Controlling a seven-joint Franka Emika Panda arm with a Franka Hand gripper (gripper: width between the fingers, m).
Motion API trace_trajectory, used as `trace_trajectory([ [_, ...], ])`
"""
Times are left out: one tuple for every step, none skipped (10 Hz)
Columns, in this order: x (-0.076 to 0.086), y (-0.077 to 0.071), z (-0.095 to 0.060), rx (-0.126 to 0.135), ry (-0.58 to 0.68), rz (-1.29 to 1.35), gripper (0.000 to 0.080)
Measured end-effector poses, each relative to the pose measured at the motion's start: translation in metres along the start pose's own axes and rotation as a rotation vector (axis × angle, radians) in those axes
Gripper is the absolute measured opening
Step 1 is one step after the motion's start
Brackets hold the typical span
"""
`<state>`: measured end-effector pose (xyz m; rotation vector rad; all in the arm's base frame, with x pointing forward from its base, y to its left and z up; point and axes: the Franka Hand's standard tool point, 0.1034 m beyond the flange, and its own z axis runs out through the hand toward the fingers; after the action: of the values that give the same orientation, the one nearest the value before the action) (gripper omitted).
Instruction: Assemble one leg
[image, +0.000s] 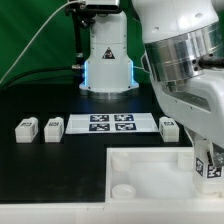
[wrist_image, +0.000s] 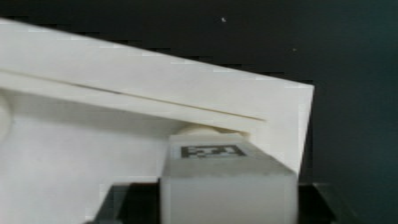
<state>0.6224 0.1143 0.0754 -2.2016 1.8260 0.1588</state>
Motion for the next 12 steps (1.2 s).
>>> trace_trajectory([
  [0.001, -0.001, 0.001, 0.029, -0.02, 0.169, 0.0306],
  [0.001, -0.001, 0.001, 0.03, -0.022, 0.159, 0.0306],
  [0.0, -0.001, 0.001, 0.029, -0.022, 0.155, 0.0304],
  [0.0, 0.002, 0.002, 0.006, -0.018, 0.008, 0.0389],
  [-0.003, 0.003, 0.003, -0.04, -0.023, -0.226, 0.0528],
  [-0.01, 0.002, 0.002, -0.101, -0.032, -0.398, 0.0611],
  [-0.011, -0.001, 0.002, -0.098, -0.036, -0.537, 0.0611],
  [-0.01, 0.0, 0.003, -0.098, -0.042, -0.647, 0.0642],
  [-0.01, 0.001, 0.003, -0.097, -0.046, -0.734, 0.0647],
  [-0.009, 0.001, 0.003, -0.1, -0.049, -0.822, 0.0647],
  [-0.004, -0.002, -0.001, -0.129, -0.036, -1.035, 0.0649],
  [-0.001, -0.006, -0.003, -0.15, -0.021, -1.219, 0.0649],
])
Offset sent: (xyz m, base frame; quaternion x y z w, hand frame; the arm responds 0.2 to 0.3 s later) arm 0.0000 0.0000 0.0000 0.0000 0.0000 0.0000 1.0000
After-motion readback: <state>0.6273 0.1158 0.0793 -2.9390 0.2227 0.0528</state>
